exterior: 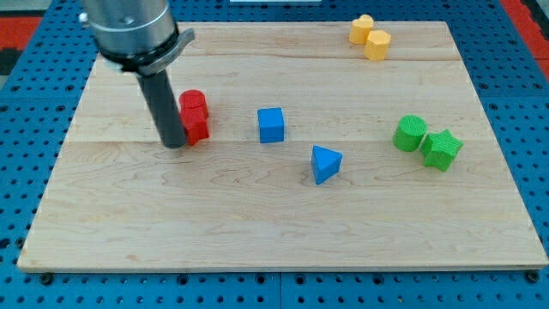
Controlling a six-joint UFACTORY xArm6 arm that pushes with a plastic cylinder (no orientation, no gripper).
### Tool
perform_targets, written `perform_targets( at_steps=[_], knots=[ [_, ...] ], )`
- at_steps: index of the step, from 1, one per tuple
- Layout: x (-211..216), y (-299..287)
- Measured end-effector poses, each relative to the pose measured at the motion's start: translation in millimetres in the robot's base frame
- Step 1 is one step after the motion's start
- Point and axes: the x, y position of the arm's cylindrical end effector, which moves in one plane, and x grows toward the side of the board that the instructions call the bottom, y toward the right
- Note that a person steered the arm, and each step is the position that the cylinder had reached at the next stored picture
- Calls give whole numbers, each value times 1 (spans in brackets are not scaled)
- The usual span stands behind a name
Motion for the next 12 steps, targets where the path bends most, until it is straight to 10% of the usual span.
perform_targets(
  at_steps=[4,12],
  knots=[
    [-76,130],
    [-75,145]
  ],
)
